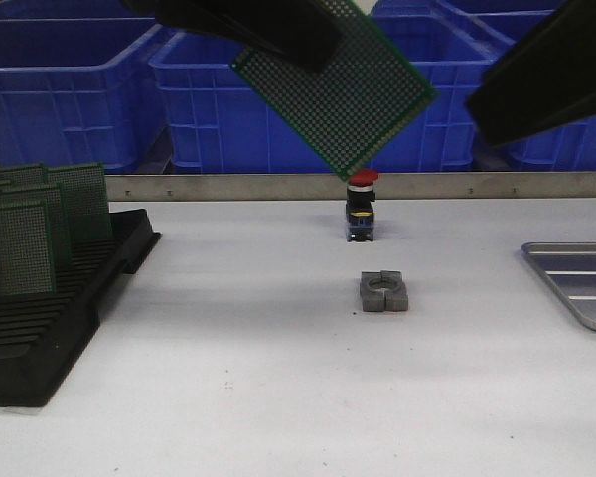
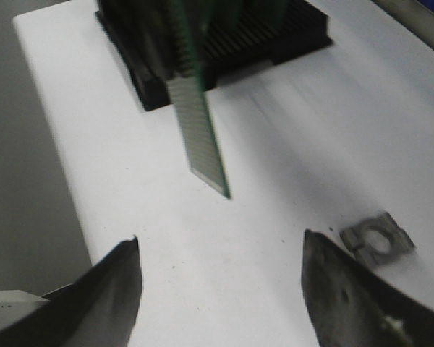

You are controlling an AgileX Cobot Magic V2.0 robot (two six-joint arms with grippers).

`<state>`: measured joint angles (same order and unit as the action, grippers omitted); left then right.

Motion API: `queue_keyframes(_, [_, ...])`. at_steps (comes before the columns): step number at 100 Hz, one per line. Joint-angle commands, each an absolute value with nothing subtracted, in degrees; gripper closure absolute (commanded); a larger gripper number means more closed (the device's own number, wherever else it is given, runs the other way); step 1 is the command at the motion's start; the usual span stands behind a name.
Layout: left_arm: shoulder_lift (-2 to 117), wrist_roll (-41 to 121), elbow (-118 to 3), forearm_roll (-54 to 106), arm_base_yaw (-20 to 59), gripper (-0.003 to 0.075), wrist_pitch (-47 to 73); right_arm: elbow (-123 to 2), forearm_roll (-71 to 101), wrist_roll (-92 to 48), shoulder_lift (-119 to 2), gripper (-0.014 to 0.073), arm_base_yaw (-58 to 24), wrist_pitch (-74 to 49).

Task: Place circuit board on tray
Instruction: 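Grasp the board's free edge with the right gripper, release left gripper, then carry the board with the right gripper over the silver tray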

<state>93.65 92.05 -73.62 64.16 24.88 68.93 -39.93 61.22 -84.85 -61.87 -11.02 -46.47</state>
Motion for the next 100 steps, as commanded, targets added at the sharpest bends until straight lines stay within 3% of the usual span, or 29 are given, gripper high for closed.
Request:
queue_keyframes(1, [91.7, 91.7, -75.4, 68.7, 25.4, 0.0741, 73.2, -42.0, 67.6, -90.2, -63.2, 0.0098, -14.2, -43.7])
queue_keyframes(23, [91.7, 91.7, -75.4, 68.7, 25.4, 0.0741, 73.2, -42.0, 72.7, -90.6, -67.5, 0.0139, -18.3, -40.7])
queue_keyframes(55, [91.7, 91.7, -75.4, 68.7, 25.4, 0.0741, 73.2, -42.0, 74.9, -90.6, -68.4, 0.0559, -18.3, -40.5])
queue_keyframes(82, [91.7, 91.7, -75.4, 68.7, 25.4, 0.0733, 73.0, -42.0, 75.1, -90.6, -68.4, 0.0612, -18.3, -40.5])
queue_keyframes(92, [91.7, 91.7, -75.4, 68.7, 25.4, 0.0644, 73.0, -42.0, 75.2, -90.6, -68.4, 0.0612, -18.3, -40.5])
queue_keyframes(100, [91.7, 91.7, -75.4, 68.7, 25.4, 0.0496, 73.0, -42.0, 75.2, -90.6, -68.4, 0.0626, -18.3, -40.6])
